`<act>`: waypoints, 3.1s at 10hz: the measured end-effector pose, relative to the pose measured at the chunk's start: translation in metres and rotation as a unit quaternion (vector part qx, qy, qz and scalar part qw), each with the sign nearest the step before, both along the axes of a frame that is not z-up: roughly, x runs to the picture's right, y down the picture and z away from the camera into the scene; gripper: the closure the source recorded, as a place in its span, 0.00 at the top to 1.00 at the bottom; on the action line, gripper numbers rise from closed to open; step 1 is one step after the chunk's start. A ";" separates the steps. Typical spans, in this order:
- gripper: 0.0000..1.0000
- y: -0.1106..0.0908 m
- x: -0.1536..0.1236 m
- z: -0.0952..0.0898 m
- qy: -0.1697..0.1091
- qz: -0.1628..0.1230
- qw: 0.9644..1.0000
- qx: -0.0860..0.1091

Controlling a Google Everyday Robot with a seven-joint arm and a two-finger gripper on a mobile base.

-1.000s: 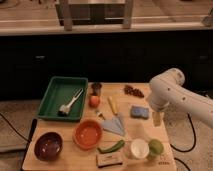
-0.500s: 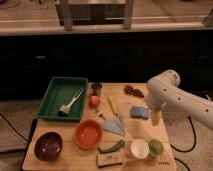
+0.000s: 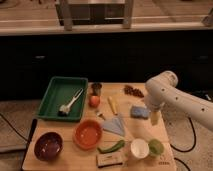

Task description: Wipe red bowl with sponge

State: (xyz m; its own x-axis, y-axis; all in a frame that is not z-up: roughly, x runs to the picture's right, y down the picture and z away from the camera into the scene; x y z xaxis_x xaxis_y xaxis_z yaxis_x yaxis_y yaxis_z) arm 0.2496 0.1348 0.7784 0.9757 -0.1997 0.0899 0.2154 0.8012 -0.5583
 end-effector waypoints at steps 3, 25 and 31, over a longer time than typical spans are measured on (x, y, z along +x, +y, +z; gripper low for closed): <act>0.80 0.000 0.002 0.012 -0.009 -0.010 1.000 -0.002; 0.80 -0.003 0.024 0.077 -0.095 -0.074 0.993 -0.013; 0.80 0.006 0.024 0.094 -0.121 -0.091 0.988 -0.032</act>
